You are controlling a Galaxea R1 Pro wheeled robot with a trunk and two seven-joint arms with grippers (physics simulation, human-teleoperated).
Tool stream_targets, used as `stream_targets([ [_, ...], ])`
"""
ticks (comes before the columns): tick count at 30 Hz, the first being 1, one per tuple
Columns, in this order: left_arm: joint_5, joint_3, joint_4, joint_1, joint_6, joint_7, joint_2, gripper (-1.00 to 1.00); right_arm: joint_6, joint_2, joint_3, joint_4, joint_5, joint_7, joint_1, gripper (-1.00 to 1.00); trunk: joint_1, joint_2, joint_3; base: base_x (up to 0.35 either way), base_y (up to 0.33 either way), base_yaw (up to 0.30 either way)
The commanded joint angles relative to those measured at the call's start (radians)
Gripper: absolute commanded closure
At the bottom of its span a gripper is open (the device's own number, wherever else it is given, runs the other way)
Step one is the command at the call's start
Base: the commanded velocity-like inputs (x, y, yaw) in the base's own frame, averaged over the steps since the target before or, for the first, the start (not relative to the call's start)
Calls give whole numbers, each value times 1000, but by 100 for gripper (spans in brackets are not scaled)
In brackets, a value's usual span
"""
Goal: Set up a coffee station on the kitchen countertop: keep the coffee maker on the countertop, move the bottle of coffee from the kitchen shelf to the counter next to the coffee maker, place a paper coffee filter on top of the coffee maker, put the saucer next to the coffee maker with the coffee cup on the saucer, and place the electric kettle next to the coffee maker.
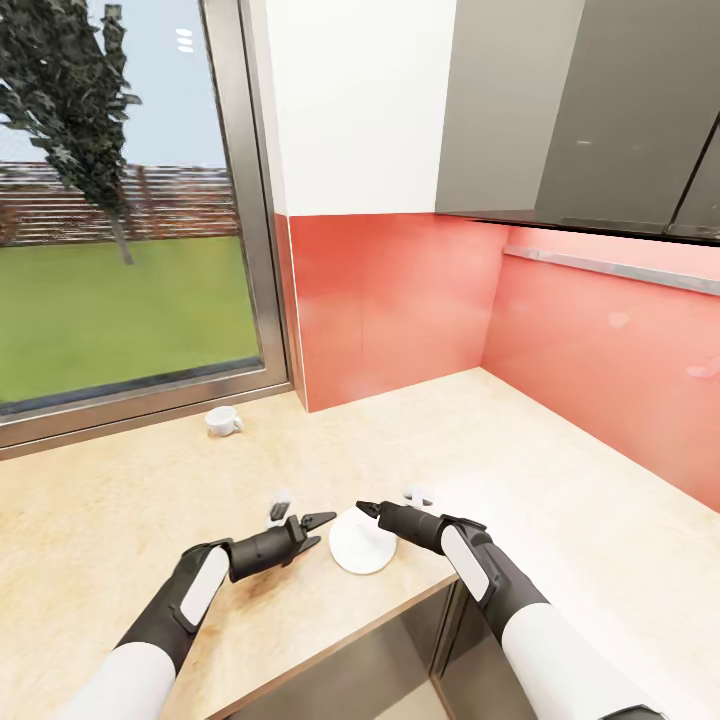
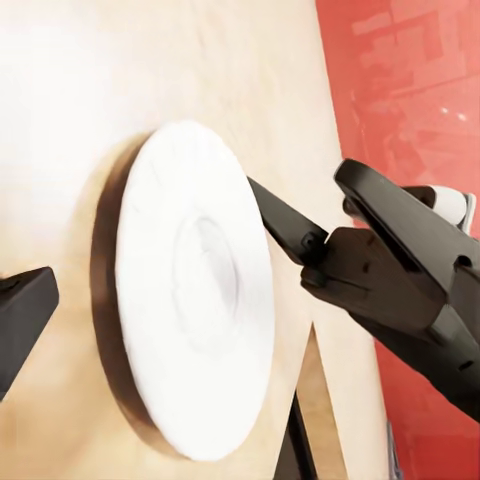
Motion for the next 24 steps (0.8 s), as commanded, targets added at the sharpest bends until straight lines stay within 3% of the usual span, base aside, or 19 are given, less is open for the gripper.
stream_targets([
  [1,-9,4,1,-1,4,5,-3,-100,10,0,2,72,1,-3,0,-100,1,-1,-2,0,0,0],
  [10,4,6,1,-1,4,59,-6,-100,10,1,4,73,1,-3,0,-100,1,-1,-2,0,0,0],
  [13,30,6,1,-1,4,71,-5,-100,11,10,4,73,1,-3,0,-100,1,-1,-2,0,0,0],
  [24,41,6,22,-1,3,87,-6,-100,11,33,4,73,1,-3,0,-100,1,-1,-2,0,0,0],
])
